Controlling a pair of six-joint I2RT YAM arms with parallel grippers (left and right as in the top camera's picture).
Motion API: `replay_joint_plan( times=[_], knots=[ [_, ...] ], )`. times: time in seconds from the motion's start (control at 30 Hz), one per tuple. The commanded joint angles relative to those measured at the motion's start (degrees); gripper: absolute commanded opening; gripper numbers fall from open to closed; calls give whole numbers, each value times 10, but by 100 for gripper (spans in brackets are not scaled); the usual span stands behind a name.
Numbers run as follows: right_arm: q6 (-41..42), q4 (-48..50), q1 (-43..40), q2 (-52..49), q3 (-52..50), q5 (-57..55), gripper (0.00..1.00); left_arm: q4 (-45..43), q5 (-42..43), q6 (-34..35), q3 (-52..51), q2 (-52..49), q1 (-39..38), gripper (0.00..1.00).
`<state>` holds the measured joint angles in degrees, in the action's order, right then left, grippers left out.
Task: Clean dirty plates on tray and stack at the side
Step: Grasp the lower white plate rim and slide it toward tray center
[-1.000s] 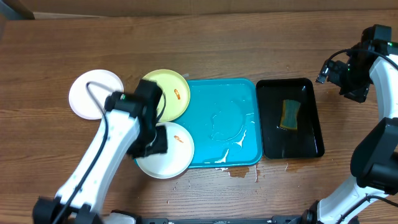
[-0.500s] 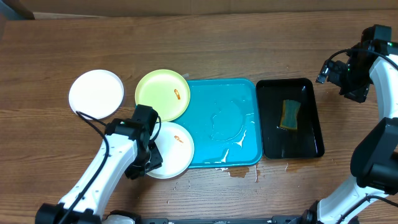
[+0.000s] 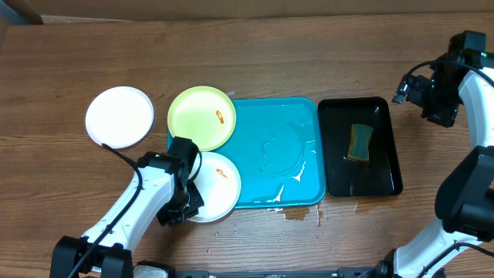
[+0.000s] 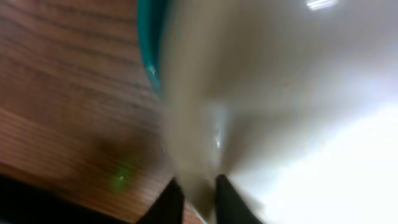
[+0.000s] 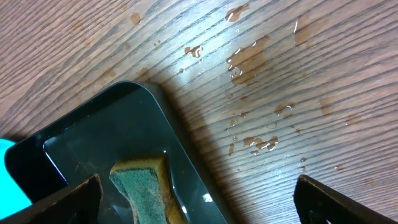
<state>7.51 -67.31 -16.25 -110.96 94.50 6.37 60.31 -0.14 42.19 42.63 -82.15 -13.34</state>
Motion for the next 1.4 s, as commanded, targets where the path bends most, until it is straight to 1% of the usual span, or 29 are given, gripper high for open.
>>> replay_joint_plan(
  times=[0.0,0.2,0.33,0.57,0.67,0.73,0.83,1.0,1.13,1.27,1.37],
  knots=[
    [2,1,0,13,8,-3,100,-3,30,3,-3,-3,2,4],
    [2,1,0,13,8,-3,100,-2,60,-32,-3,-3,2,4],
    [2,1,0,13,8,-3,100,-16,77,-38,0,-3,2,4],
    [2,1,0,13,8,-3,100,-104,167,-76,22,-3,2,4],
    [2,1,0,13,8,-3,100,-140,178,-75,35,-3,1,4],
    [2,1,0,13,8,-3,100,-174,178,-75,39,-3,-3,4],
    [2,1,0,13,8,-3,100,-249,174,-75,39,-4,-27,4],
    [2,1,0,13,8,-3,100,-319,131,-63,39,-8,-74,4],
    [2,1,0,13,8,-3,100,-335,111,-62,39,-28,-94,4],
    [2,1,0,13,8,-3,100,-337,94,-65,39,-44,-96,4],
    [2,1,0,13,8,-3,100,-347,89,-85,39,-45,-96,4]
  ],
)
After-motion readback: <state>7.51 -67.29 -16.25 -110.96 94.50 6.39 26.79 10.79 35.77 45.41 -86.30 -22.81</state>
